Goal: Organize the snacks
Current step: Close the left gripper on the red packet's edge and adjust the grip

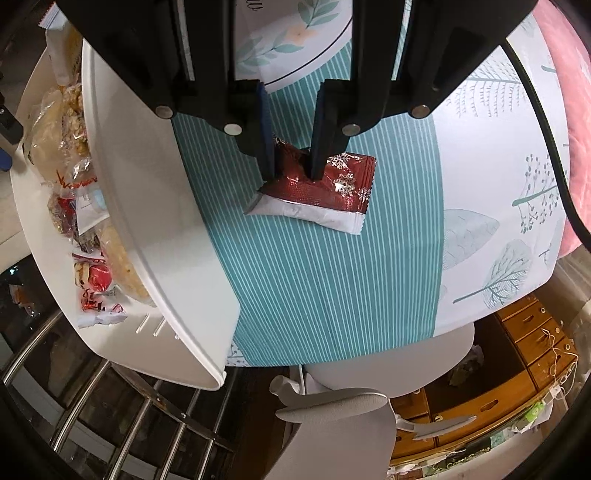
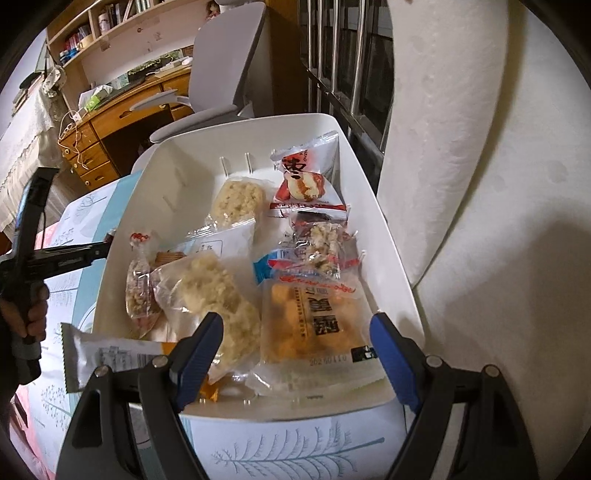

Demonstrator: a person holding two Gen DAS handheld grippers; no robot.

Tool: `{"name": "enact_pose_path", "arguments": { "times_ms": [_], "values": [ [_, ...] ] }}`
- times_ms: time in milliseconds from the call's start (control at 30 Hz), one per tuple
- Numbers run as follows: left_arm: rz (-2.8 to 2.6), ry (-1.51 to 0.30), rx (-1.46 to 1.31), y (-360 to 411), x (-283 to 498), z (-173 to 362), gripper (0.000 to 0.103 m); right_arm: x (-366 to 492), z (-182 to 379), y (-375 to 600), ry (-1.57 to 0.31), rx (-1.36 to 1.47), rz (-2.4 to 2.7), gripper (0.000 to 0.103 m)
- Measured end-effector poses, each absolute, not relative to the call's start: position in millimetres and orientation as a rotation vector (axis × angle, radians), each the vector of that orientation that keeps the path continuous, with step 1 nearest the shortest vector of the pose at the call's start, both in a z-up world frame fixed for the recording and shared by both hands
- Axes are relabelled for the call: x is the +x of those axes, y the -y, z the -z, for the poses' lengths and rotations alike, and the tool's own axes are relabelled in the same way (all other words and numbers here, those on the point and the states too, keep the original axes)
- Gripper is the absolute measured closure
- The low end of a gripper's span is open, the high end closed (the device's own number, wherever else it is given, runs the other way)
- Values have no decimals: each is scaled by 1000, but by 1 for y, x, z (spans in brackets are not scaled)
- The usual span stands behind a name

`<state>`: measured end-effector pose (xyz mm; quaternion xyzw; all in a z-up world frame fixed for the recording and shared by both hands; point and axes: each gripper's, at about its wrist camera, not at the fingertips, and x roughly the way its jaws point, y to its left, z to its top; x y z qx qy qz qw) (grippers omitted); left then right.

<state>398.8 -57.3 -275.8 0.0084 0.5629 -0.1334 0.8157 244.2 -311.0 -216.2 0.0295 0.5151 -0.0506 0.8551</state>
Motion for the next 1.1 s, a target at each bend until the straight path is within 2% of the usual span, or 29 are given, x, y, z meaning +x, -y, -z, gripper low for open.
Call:
{"name": "enact_pose_path", "arguments": {
  "times_ms": [233,333,400,433,600,1100],
  "values": [
    [276,-1217,6,54,404,271,84,253,223,302,-1105,60,110,21],
    [247,-1208,4,51,407,267,62,254,224,298,-1107,62,105,21],
    [203,-1207,11,49,411,268,31,255,225,295,-1109,61,104,21],
    [192,-1207,10,48,413,268,28,256,225,294,-1109,59,105,21],
    [187,-1251,24,53,422,278,21,255,224,295,-1105,62,109,21],
    [223,-1294,73,72,425,312,21,255,222,298,-1102,68,105,21]
  ]
}}
